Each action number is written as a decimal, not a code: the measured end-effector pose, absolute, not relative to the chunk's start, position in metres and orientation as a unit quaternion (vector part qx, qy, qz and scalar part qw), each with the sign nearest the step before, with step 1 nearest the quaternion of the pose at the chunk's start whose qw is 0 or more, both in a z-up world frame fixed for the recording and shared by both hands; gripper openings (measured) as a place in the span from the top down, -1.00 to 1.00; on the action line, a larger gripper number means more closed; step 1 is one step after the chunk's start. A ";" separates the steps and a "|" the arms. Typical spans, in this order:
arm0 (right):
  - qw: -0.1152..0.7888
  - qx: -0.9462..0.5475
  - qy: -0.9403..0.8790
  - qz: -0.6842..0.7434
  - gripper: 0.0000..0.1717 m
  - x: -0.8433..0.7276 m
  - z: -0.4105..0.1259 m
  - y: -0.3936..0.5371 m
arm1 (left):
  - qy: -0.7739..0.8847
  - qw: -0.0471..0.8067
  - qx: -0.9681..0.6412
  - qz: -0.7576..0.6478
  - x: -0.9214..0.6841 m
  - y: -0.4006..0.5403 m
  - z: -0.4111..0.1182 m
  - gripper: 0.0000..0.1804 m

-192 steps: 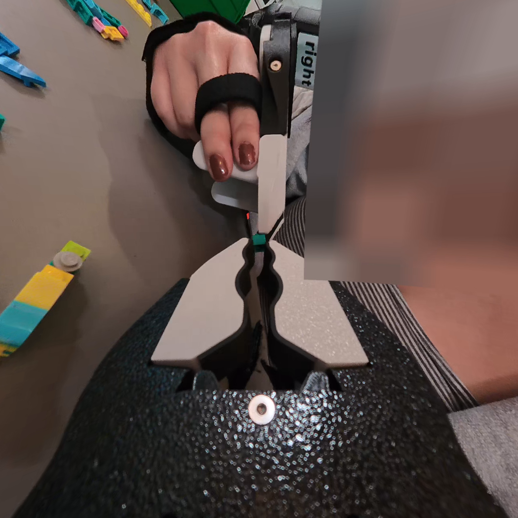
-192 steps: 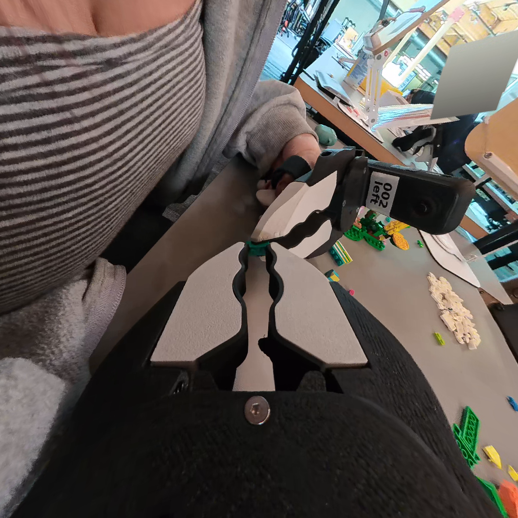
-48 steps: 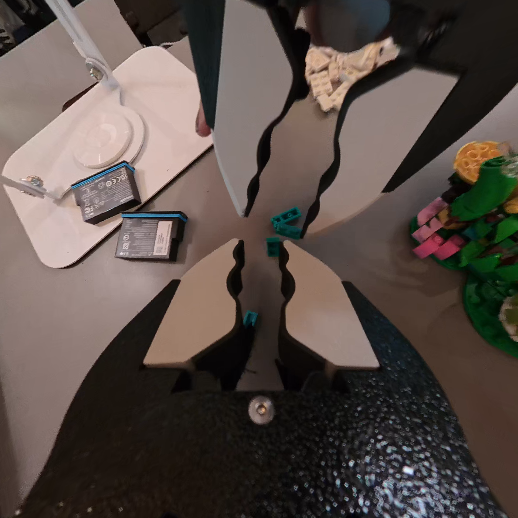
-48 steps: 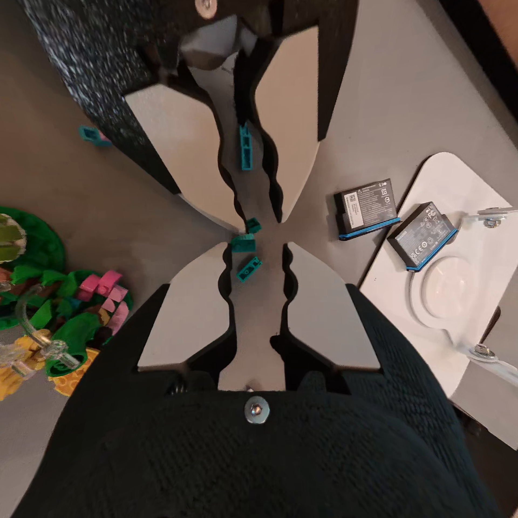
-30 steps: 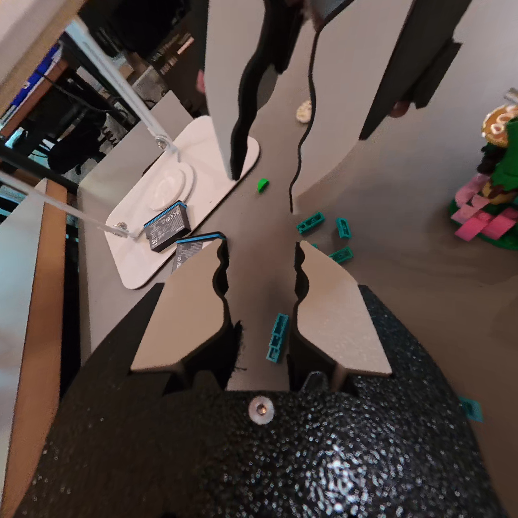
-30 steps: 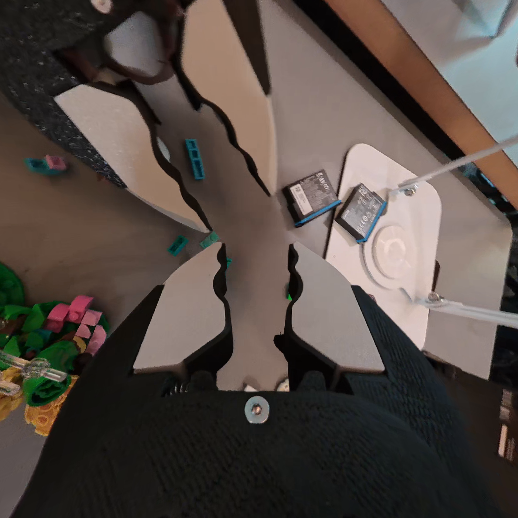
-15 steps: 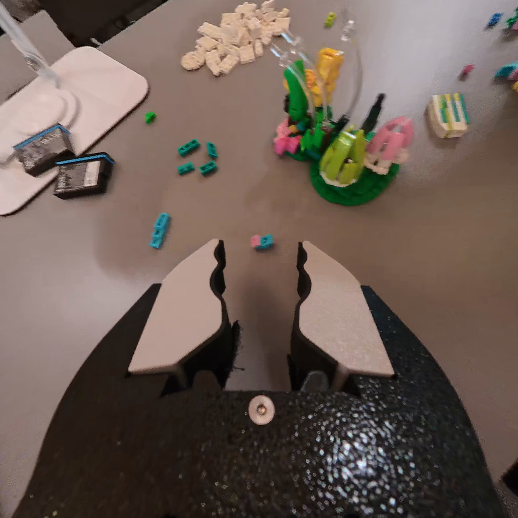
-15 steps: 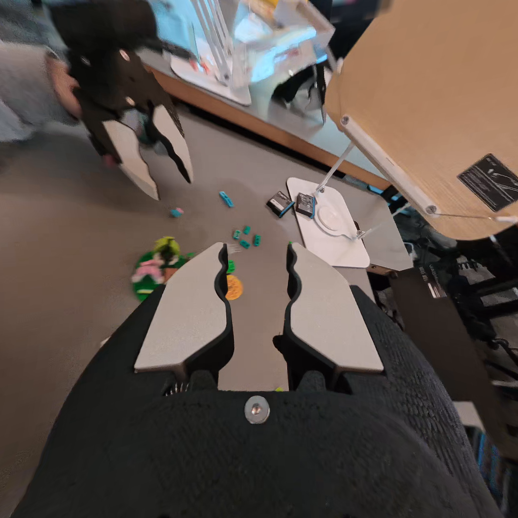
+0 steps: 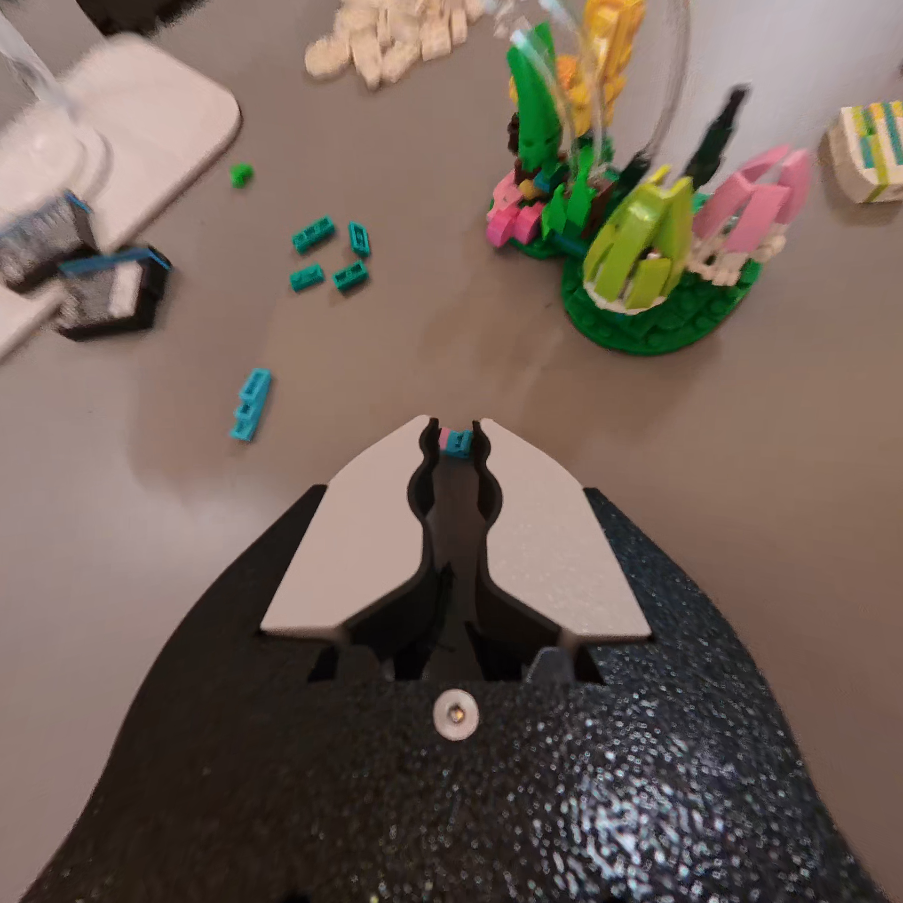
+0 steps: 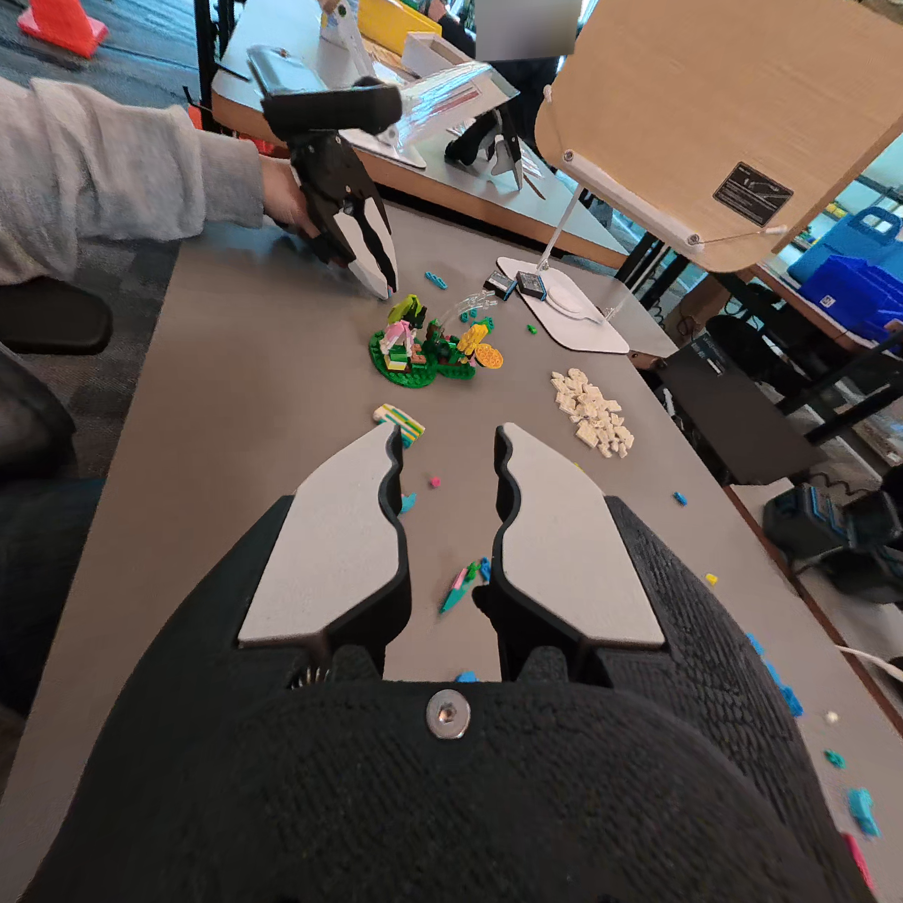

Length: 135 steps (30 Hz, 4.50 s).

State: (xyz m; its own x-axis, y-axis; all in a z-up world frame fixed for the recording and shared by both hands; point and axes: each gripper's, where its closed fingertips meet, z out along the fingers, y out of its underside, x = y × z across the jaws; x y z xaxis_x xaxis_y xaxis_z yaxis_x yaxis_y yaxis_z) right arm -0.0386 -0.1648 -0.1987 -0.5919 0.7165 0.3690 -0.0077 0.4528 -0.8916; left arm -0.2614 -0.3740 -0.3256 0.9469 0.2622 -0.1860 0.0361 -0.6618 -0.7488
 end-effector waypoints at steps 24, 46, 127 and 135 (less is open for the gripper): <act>0.659 0.067 -0.686 0.302 0.77 -0.010 -0.191 -0.192 | -0.025 0.693 -0.657 -0.297 0.006 -0.172 -0.190 0.87; -0.011 -0.275 -0.542 0.794 0.94 -0.002 -0.170 -0.152 | -0.038 0.695 -0.656 -0.291 0.014 -0.136 -0.189 0.67; 0.335 -0.024 -0.756 0.561 0.80 0.024 -0.210 -0.172 | 0.032 0.581 -0.717 -0.383 0.034 -0.159 -0.225 0.91; 0.375 0.020 -0.784 0.494 0.89 0.023 -0.228 -0.174 | 0.013 0.556 -0.709 -0.433 0.038 -0.155 -0.228 0.91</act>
